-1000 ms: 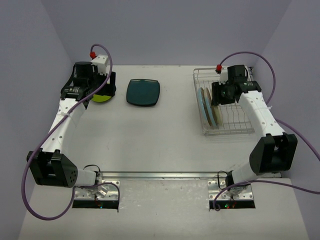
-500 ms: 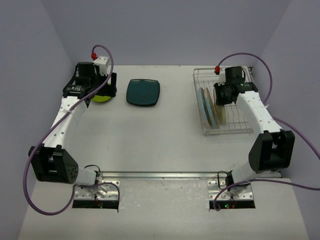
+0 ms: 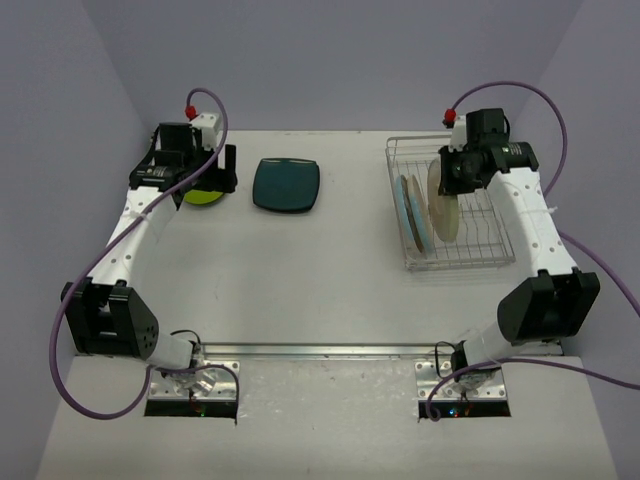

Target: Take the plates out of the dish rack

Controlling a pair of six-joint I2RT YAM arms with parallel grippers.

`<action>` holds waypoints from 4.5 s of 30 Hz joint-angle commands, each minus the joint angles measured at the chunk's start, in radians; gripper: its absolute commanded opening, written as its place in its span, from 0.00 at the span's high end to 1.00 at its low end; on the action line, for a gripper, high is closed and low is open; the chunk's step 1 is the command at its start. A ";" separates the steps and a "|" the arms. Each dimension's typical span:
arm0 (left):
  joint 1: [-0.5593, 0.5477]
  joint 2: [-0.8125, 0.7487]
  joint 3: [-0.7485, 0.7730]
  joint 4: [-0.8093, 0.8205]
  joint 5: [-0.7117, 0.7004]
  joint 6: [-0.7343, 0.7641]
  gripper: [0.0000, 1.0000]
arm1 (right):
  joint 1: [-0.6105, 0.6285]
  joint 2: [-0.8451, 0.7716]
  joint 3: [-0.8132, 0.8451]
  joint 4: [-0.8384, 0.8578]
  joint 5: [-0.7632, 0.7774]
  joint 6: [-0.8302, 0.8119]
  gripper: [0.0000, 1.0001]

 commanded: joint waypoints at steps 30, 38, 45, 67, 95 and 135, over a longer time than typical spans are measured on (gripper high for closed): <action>0.301 0.121 0.213 0.014 1.085 -0.420 0.10 | 0.723 -0.316 -0.326 1.047 -0.302 -1.361 1.00; 0.303 0.141 0.124 -0.241 1.183 -0.210 0.13 | 0.855 -0.251 -0.517 1.431 -0.344 -1.558 1.00; 0.304 0.199 0.114 -0.438 1.144 0.005 0.22 | 0.868 -0.208 -0.617 1.675 -0.370 -1.630 1.00; 0.218 0.260 0.044 -0.718 1.266 0.348 0.54 | 0.872 -0.220 -0.732 1.759 -0.355 -1.722 1.00; 0.550 0.263 -0.016 -0.543 0.893 0.398 1.00 | 0.872 -0.502 -0.987 1.335 0.093 -1.490 0.01; 0.320 0.445 -0.198 0.154 0.070 0.099 0.70 | 0.872 -0.520 -0.864 1.026 0.221 -1.275 0.01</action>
